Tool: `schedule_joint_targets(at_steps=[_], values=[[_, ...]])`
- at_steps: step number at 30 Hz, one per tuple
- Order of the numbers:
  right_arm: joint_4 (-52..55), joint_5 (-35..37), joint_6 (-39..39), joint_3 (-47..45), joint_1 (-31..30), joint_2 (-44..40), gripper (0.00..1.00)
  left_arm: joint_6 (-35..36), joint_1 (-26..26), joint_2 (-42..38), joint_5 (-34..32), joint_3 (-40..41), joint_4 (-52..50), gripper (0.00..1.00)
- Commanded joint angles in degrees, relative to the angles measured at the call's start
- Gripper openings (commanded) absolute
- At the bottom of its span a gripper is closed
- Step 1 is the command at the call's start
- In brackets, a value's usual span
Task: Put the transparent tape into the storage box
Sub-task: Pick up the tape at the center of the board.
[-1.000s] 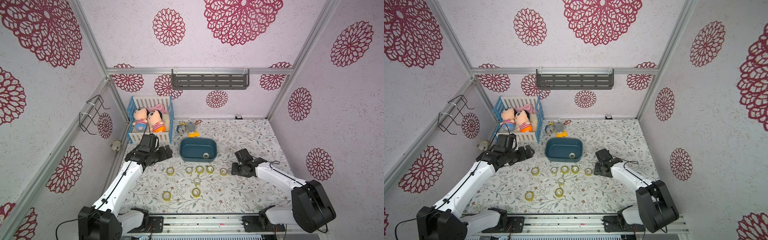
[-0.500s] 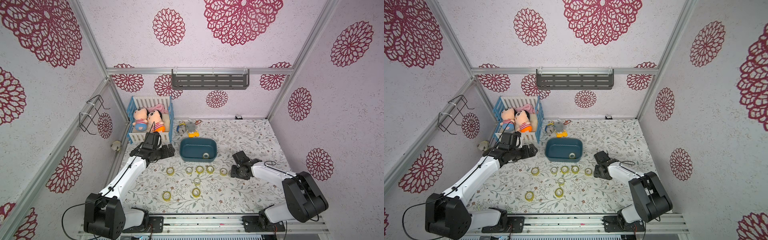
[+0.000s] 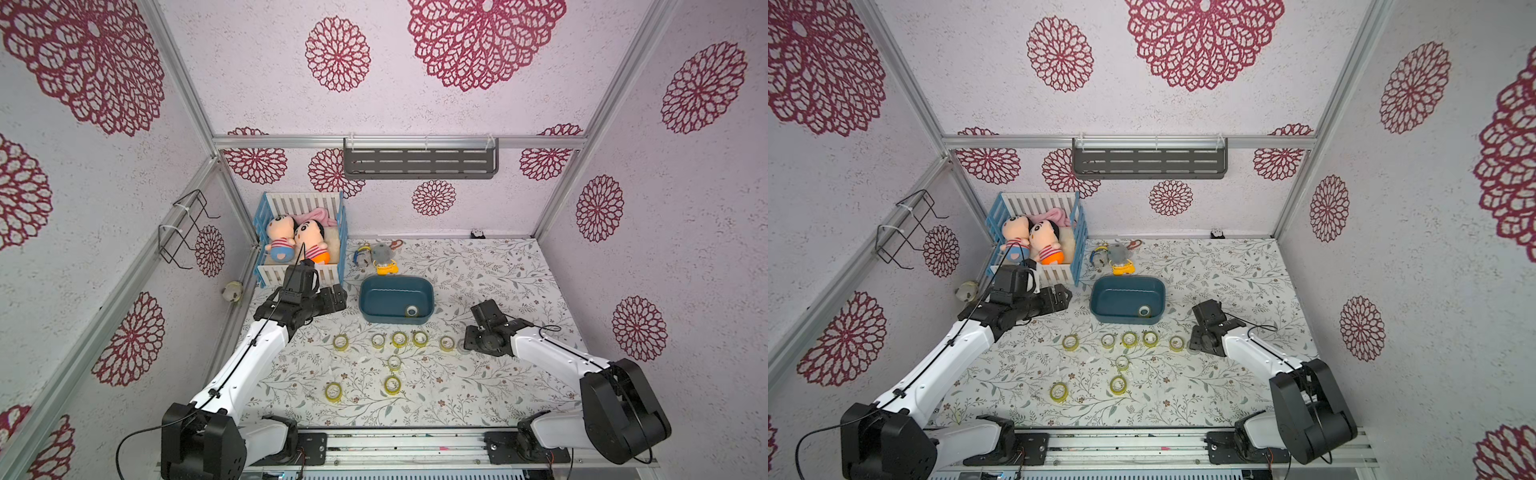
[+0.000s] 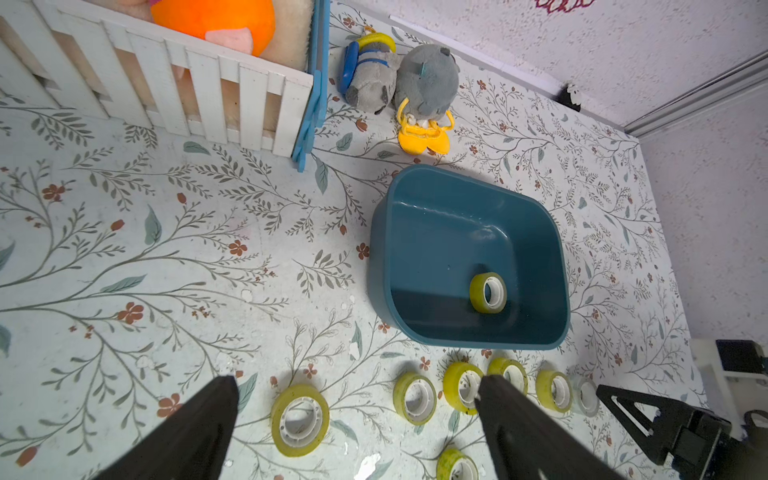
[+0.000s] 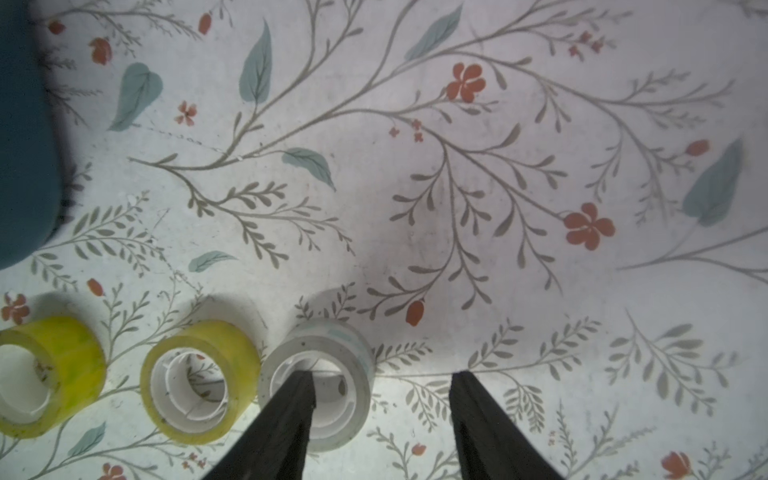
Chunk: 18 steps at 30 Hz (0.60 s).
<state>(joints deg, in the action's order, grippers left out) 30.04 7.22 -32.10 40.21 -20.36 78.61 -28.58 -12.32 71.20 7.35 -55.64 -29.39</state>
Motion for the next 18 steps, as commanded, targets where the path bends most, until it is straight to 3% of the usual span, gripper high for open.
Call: schedule_joint_targets(at_steps=[1,12,18], values=[[-1.3,-0.6,0.5,-0.7,0.3,0.8,0.59,-0.1,0.4,0.5,1.0,0.1,1.3,0.97],[-2.3,-0.4,2.1,-1.0,0.5,4.3,0.59,-0.8,0.4,1.0,0.7,0.2,1.4,0.97],[-3.8,0.3,1.7,-2.5,0.5,5.6,0.43,-1.1,0.3,1.4,0.9,0.4,1.7,0.97]])
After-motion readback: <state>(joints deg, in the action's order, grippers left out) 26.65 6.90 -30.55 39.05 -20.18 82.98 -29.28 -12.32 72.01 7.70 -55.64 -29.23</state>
